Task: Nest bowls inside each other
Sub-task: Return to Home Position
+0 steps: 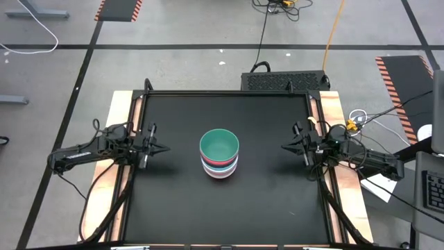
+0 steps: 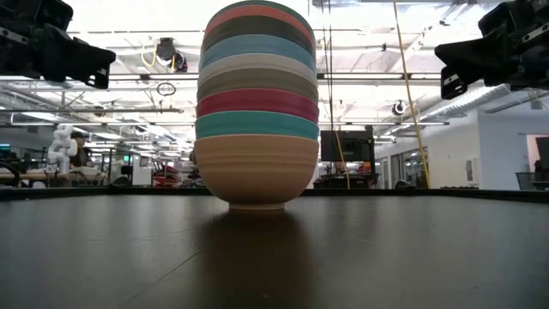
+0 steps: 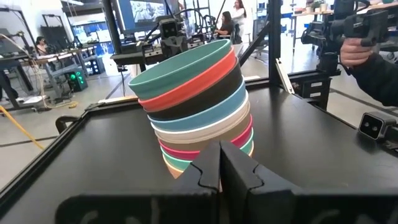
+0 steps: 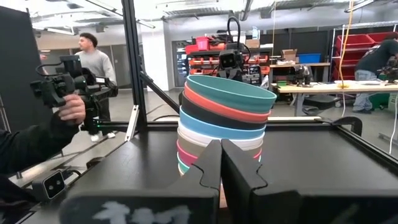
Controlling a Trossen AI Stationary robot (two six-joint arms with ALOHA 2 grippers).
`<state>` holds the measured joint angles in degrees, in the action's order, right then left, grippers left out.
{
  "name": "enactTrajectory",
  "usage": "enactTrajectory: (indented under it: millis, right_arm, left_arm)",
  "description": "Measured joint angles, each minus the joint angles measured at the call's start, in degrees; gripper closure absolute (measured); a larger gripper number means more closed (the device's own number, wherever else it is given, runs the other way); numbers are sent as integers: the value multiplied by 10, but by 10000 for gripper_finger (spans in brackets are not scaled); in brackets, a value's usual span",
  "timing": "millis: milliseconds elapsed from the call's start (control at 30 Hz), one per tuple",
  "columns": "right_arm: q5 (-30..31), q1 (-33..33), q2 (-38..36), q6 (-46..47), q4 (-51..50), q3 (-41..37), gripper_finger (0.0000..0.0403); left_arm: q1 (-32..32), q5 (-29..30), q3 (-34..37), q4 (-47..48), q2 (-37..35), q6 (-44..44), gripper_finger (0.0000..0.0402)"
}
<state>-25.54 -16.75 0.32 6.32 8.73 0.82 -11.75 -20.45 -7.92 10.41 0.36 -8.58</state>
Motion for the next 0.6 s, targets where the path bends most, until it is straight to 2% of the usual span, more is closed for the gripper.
enactTrajectory:
  millis: [200, 600]
  right_arm:
    - [0, 0, 0, 20, 0, 0, 403]
    - [0, 0, 0, 20, 0, 0, 403]
  left_arm:
    - [0, 0, 0, 0, 0, -1, 382]
    - [0, 0, 0, 0, 0, -1, 396]
